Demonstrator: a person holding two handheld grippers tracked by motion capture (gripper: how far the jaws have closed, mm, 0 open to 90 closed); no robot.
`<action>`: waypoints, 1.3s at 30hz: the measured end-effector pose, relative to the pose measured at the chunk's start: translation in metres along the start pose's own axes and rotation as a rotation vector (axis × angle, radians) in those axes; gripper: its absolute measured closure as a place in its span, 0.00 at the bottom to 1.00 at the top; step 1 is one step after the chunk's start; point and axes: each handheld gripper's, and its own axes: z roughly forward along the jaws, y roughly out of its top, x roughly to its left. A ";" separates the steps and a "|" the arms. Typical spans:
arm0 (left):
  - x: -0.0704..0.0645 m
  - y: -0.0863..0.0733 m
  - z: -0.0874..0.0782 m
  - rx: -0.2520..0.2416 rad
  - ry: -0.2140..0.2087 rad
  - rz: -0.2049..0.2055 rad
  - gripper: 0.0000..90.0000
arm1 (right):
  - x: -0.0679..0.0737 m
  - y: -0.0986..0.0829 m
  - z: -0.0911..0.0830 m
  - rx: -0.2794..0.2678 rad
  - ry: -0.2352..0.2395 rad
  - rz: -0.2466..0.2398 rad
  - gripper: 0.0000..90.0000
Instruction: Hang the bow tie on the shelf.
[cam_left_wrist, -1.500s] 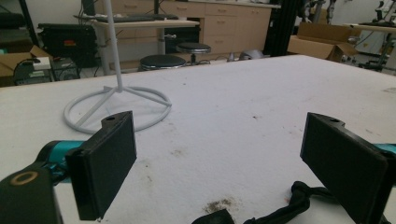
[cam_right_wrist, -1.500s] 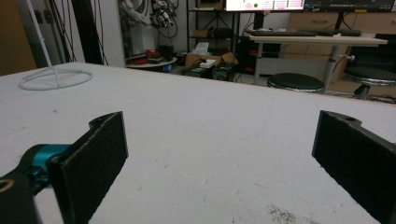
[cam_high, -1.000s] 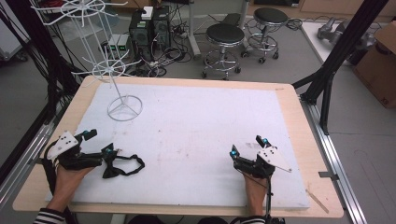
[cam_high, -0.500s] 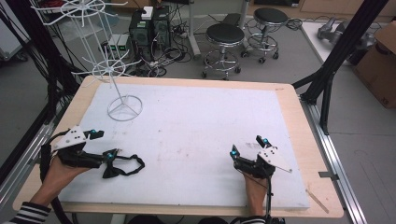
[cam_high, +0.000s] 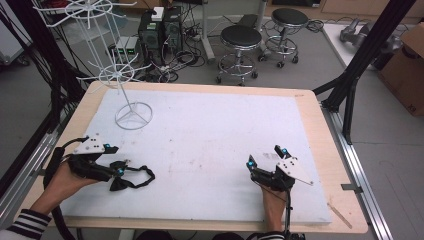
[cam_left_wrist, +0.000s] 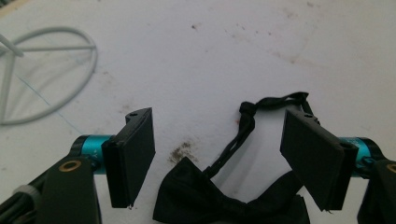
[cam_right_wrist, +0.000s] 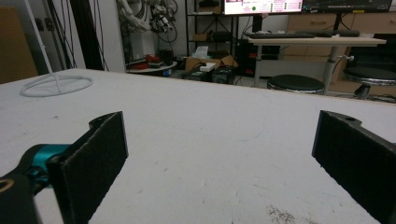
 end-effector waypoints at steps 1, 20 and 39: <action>0.000 0.000 0.002 0.023 -0.011 -0.002 0.32 | 0.000 0.000 0.000 0.000 -0.001 0.003 0.03; 0.001 0.000 0.020 0.204 -0.030 -0.008 0.45 | 0.000 0.000 -0.001 -0.008 -0.001 0.008 0.03; 0.003 0.009 0.030 0.353 -0.024 0.026 0.66 | 0.000 -0.001 -0.002 -0.014 0.000 0.011 0.03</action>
